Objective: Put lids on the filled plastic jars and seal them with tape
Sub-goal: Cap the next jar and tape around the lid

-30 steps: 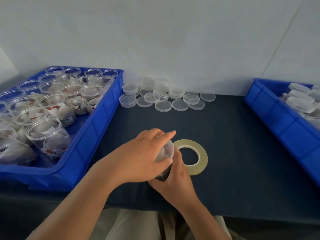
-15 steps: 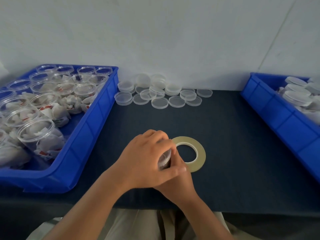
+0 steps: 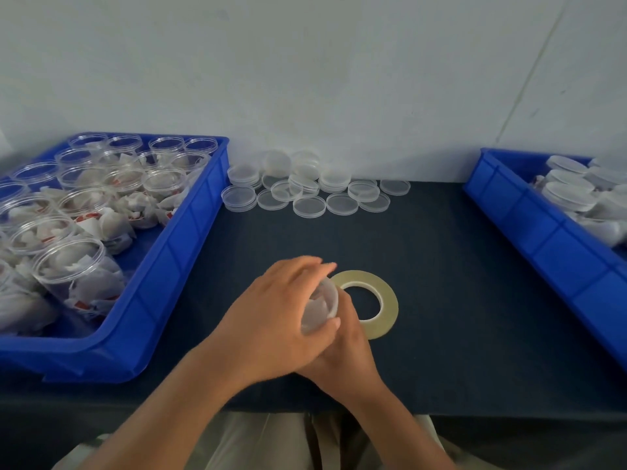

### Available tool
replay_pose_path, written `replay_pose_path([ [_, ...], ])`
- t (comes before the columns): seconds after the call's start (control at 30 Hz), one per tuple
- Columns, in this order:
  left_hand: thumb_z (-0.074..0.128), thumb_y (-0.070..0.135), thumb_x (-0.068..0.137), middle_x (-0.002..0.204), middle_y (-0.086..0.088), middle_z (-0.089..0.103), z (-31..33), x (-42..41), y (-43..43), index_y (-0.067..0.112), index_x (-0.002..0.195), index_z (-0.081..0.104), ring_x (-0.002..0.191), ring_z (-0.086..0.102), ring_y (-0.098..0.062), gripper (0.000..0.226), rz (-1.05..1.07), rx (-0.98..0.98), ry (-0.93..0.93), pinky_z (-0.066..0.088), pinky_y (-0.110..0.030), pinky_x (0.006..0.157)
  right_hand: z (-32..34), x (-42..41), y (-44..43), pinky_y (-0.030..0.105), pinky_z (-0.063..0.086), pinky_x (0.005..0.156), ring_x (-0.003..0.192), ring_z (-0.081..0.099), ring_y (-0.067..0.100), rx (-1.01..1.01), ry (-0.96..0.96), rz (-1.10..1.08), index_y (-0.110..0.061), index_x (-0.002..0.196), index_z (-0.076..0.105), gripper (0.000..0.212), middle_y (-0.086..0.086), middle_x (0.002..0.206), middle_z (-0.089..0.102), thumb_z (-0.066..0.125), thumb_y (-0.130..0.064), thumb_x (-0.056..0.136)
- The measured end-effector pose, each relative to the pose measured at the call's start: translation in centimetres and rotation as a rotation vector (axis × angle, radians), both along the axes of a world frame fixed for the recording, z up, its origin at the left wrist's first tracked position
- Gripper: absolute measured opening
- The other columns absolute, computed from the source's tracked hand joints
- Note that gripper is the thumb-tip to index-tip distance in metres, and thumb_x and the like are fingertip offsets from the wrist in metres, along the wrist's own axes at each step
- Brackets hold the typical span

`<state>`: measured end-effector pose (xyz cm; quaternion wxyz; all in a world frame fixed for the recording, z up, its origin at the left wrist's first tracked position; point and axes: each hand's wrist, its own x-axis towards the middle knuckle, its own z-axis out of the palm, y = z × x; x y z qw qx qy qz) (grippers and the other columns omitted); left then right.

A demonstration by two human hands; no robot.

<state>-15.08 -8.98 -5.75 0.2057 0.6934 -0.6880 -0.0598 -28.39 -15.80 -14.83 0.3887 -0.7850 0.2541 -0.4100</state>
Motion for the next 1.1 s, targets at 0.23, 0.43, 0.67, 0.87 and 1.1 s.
replay_pose_path([
  [0.23,0.049,0.066,0.093,0.11,0.018,0.066,-0.2,-3.0,-0.1,0.032,0.115,0.069,0.098,0.061,-0.003,0.045,0.158,-0.276,-0.071,0.056,-0.024,0.081,0.6,-0.4,0.0,0.041,0.062,0.08,0.108,0.071,0.021,0.054,-0.059,0.121,-0.026,0.133,0.056,0.06,-0.009,0.119,0.068,0.087,-0.032,0.083],
  [0.43,0.075,0.053,0.092,0.137,0.025,0.061,0.1,3.4,0.1,0.04,0.128,0.07,0.134,0.055,-0.005,0.039,-0.373,-0.012,0.254,0.048,-0.03,0.106,0.1,-0.5,-0.2,0.057,0.056,0.095,0.12,0.065,0.035,0.29,-0.079,0.395,-0.01,0.138,0.051,0.078,0.007,0.126,0.065,0.092,-0.004,0.071],
  [0.67,0.074,0.07,0.08,0.141,0.025,0.059,-0.7,5.7,1.7,0.043,0.151,0.046,0.132,0.058,-0.005,0.081,-0.022,-0.122,0.676,0.055,-0.032,0.104,-0.3,-0.7,0.1,0.04,0.056,0.1,0.126,0.063,0.025,0.251,-0.158,0.093,-0.032,0.144,0.045,0.094,-0.004,0.134,0.064,0.1,-0.037,0.068],
  [0.87,0.052,0.1,0.061,0.127,0.034,0.049,-1.0,-3.1,1.6,0.051,0.141,0.044,0.113,0.051,0.013,0.094,0.276,-0.19,0.247,0.039,-0.009,0.083,1.0,0.1,0.6,0.02,0.058,0.081,0.112,0.067,0.005,-0.012,-0.035,0.016,-0.056,0.137,0.044,0.07,-0.026,0.129,0.059,0.085,-0.056,0.08],
  [1.1,0.067,0.066,0.073,0.111,0.03,0.065,-0.1,-0.3,0.6,0.04,0.122,0.069,0.108,0.062,0.005,0.056,0.066,-0.177,0.198,0.051,-0.007,0.082,0.5,-0.6,-0.1,0.043,0.062,0.087,0.117,0.069,0.025,0.132,-0.125,0.132,-0.025,0.139,0.053,0.082,-0.003,0.128,0.067,0.097,-0.022,0.071],
])
